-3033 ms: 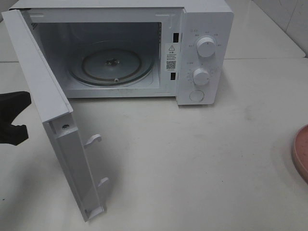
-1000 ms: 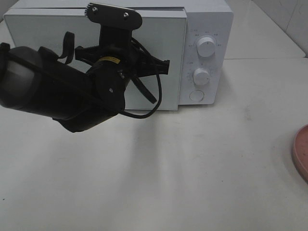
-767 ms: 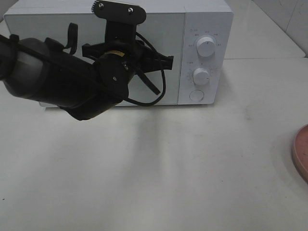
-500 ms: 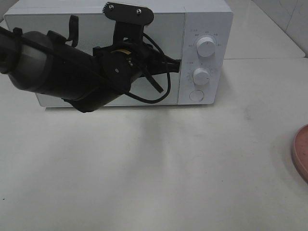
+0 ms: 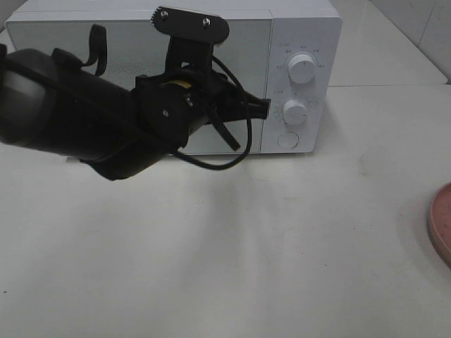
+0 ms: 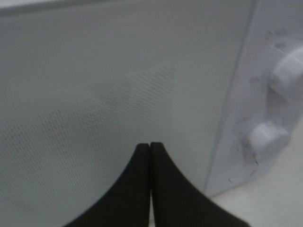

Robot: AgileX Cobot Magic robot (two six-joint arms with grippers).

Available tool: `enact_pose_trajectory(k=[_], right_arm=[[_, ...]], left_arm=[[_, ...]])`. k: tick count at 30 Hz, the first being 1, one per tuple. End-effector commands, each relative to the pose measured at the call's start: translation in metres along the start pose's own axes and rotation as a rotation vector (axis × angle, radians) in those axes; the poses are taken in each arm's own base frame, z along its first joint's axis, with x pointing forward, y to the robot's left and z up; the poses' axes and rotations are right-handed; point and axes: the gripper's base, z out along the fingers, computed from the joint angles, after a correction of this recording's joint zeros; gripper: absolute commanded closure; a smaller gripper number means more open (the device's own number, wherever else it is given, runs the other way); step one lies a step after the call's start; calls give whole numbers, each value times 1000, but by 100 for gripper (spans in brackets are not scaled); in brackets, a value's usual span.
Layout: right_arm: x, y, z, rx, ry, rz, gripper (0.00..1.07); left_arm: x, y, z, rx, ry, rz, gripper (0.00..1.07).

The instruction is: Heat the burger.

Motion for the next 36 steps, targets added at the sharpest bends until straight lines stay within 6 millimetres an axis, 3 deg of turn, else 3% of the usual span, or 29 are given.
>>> enact_pose_trajectory(k=[1,3,5,13,15,16,17,18,19,20,21,22,24,27,29,36], right_arm=[[2,0,-3,4,-32,-3,32],[2,0,-3,4,-32,-3,32],[2,0,-3,4,-32,-3,32],[2,0,-3,4,-32,-3,32],[2,0,-3,4,-32,-3,32],[2,0,-3,4,-32,-3,32],[2,0,-3,4,-32,-3,32],[2,0,-3,4,-32,-3,32],[2,0,-3,4,-32,-3,32],[2,0,-3,4,-32,-3,32],[2,0,-3,4,-32,-3,32],[2,0,-3,4,-32,-3,32],[2,0,-3,4,-32,-3,32],[2,0,-3,4,-32,-3,32],[2,0,-3,4,-32,-3,32],[2,0,-3,4,-32,-3,32]], left_arm=[[4,-9,-26,98,74,13,107],[5,-10,-31,139,110,17,107],[2,-11,-48,286,231,24,107],[-6,7,-59,451,400,-33,102],[-7,27,-63,543,521,-70,80],[-7,27,-63,543,521,-70,80],[-7,31,-66,572,557,-70,71],[-7,40,-72,624,621,-65,53],[-7,40,-72,624,621,-65,53],[-8,45,-75,635,653,-76,43],[-8,45,-75,635,653,-76,43],[-9,57,-78,627,710,-112,24],[-9,76,-84,593,802,-136,5],[-9,82,-86,575,829,-134,4],[-12,112,-98,487,919,-150,4],[-20,152,-120,389,987,-144,4]])
